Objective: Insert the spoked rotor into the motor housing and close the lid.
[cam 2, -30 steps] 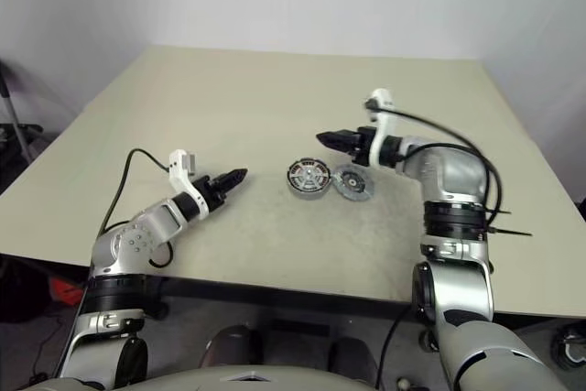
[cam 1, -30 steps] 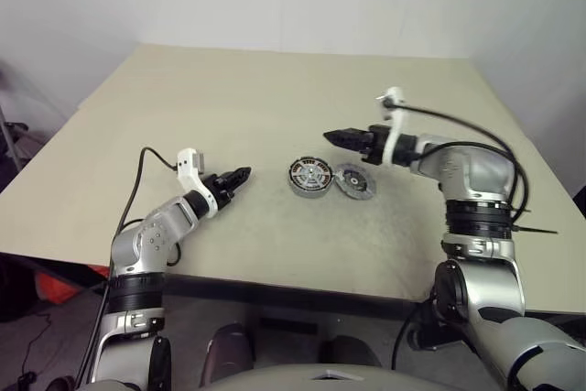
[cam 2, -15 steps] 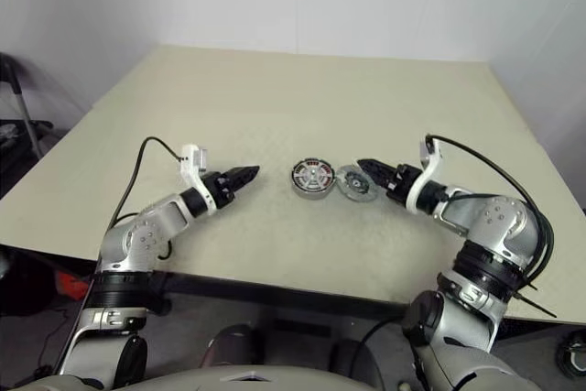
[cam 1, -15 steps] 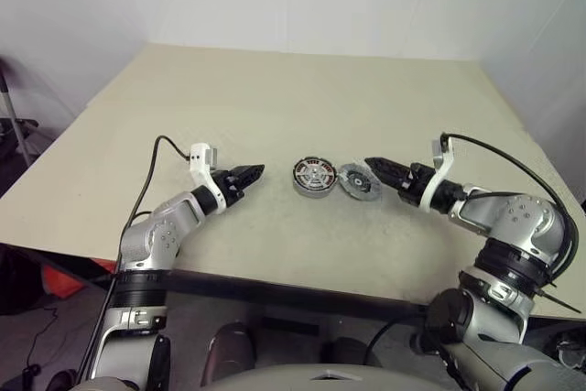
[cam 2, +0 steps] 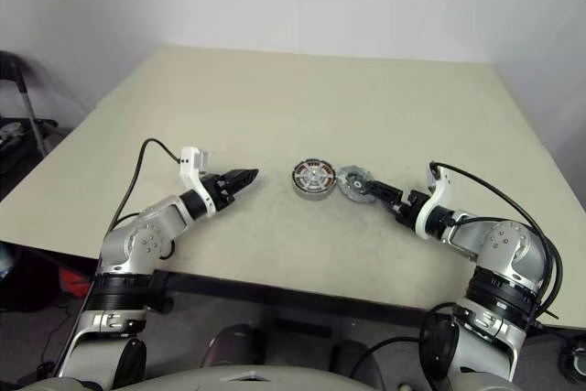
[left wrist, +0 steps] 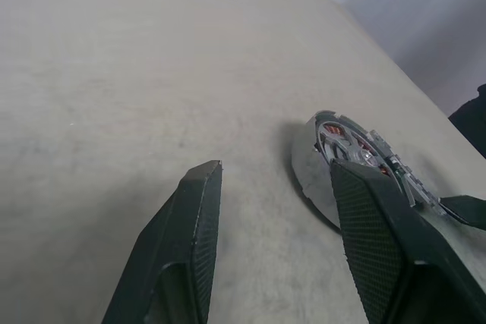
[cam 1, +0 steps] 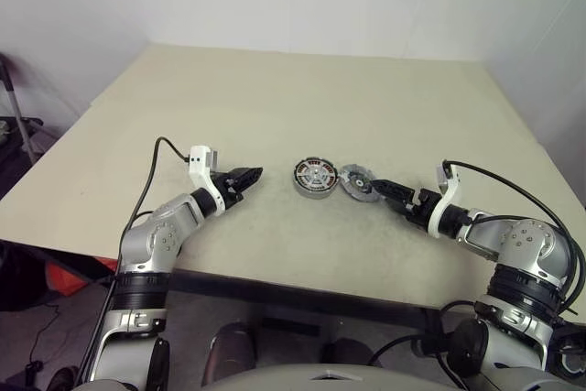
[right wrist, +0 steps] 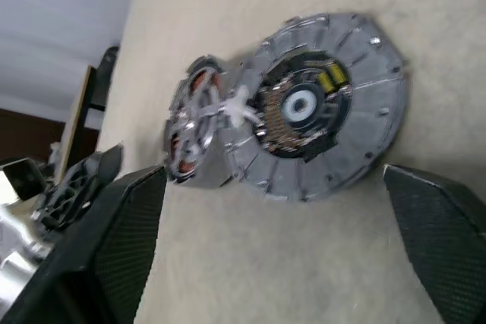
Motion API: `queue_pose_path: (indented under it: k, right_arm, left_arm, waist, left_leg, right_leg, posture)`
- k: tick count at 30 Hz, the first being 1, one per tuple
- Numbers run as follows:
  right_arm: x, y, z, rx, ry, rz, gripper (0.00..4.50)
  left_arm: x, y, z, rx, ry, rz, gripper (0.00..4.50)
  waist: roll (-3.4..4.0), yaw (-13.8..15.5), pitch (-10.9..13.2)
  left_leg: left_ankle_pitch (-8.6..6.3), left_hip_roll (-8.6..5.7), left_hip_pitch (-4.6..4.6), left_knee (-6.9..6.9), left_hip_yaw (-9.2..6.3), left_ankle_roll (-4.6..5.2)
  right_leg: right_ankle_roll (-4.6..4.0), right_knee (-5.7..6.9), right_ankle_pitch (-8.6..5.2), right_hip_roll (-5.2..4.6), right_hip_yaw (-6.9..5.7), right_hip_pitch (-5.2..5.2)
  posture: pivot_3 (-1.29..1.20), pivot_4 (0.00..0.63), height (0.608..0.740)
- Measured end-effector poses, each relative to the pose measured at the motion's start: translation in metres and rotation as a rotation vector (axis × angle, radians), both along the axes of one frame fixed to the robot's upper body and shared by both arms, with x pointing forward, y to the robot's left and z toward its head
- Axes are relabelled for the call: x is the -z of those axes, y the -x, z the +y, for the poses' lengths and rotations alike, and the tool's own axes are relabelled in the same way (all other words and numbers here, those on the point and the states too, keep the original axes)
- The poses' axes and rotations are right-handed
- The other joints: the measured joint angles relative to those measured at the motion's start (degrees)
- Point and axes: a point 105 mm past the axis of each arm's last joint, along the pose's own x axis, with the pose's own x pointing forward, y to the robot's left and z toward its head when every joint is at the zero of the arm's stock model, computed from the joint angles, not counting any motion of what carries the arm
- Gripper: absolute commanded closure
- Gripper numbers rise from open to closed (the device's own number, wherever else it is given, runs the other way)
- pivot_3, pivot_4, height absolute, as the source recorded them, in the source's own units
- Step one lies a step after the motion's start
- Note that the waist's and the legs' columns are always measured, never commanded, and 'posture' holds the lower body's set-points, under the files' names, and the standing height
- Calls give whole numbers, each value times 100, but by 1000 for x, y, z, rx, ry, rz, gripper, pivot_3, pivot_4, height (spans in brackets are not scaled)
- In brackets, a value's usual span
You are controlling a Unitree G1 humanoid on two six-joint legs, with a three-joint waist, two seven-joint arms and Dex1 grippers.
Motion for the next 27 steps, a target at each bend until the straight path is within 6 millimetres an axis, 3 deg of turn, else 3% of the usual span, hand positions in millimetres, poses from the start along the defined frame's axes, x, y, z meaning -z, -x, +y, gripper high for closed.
queue_pose_path:
  k: [7, 19, 27]
  right_arm:
    - [2, -7, 5, 4, 22, -2, 17]
    - [-1, -40, 29, 7, 18, -33, 17]
    - [-27, -55, 42, 3, -63, -141, 17]
  left_arm:
    - [1, -1, 1, -8, -9, 3, 2092]
    - [3, -4, 4, -25, -21, 13, 2092]
    - [5, -3, 4, -38, -21, 20, 2092]
  waist:
    - [-3, -14, -2]
    - [-4, -108, -3]
    - [-4, -120, -3]
  left_leg:
    - [2, 3, 21, 2, -1, -2]
    - [17, 8, 18, 0, -1, -27]
    - [10, 9, -8, 0, -2, -14]
  right_leg:
    - [0, 2, 0, 1, 0, 16]
    - [-9, 12, 6, 2, -1, 6]
    - [-12, 11, 7, 6, -4, -19]
  posture:
    - [0, 0, 740]
    - [0, 0, 740]
    - [0, 0, 740]
